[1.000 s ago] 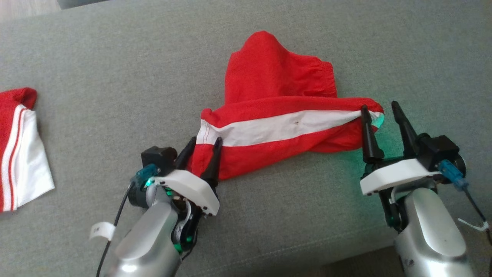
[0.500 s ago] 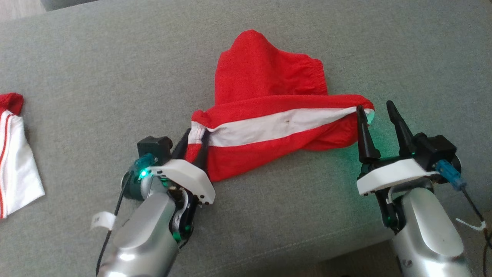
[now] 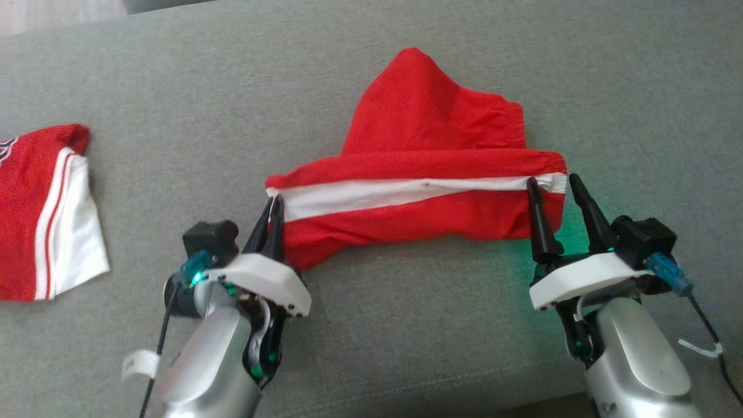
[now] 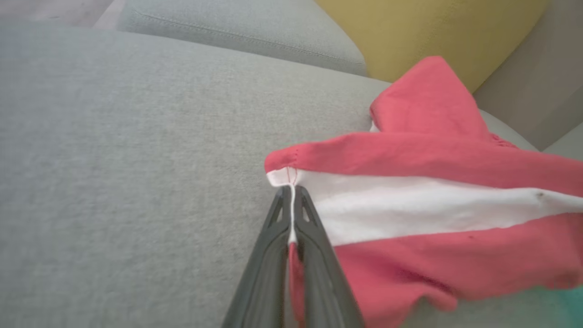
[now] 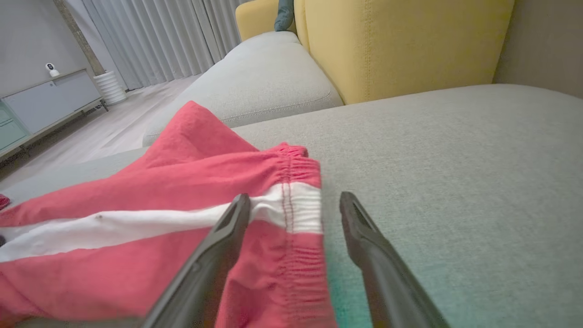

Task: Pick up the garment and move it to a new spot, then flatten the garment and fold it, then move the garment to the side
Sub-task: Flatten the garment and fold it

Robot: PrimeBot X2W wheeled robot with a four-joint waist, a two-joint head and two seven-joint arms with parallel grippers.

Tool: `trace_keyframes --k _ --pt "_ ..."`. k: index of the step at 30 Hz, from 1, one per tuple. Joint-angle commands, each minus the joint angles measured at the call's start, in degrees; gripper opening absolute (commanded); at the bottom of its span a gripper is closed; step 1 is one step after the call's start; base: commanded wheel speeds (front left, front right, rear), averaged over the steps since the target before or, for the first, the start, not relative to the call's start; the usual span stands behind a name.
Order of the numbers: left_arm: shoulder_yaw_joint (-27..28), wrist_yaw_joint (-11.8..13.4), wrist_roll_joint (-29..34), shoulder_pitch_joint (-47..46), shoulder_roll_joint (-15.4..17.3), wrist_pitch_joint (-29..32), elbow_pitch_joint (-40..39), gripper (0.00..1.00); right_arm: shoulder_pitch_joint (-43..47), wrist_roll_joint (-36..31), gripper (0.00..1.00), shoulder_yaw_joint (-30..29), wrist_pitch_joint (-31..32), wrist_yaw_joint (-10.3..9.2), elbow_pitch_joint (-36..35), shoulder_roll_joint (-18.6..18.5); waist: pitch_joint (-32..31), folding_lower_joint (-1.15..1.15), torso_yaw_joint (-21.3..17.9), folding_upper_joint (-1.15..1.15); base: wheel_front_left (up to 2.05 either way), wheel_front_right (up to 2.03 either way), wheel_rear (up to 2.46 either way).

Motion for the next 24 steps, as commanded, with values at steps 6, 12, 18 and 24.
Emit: trace_keyframes --k 6,12,18,24 --pt "3.12 -0.14 1.68 0.66 0.49 -0.32 -2.04 0.00 0.03 2.61 1.00 2.96 -0.37 0.42 -1.26 0.00 -0.11 0.00 1.16 0.00 0.00 0.00 0.00" --pt "3.98 -0.11 2.27 0.86 0.49 -0.32 -1.75 0.00 0.25 3.50 0.80 3.40 -0.37 0.42 -2.24 0.00 -0.14 0.00 1.05 0.00 0.00 0.00 0.00" --pt "5.00 -0.19 2.83 0.69 0.49 -0.32 -1.42 0.00 0.17 3.80 0.00 3.61 -0.37 0.42 -1.43 0.01 -0.09 0.00 1.23 0.00 0.00 0.00 0.00" --pt "6.98 -0.40 3.52 0.96 0.49 -0.32 -2.07 0.00 -0.03 4.14 0.00 3.69 -0.37 0.42 -2.56 0.01 -1.43 0.00 1.70 0.00 0.00 0.00 0.00"
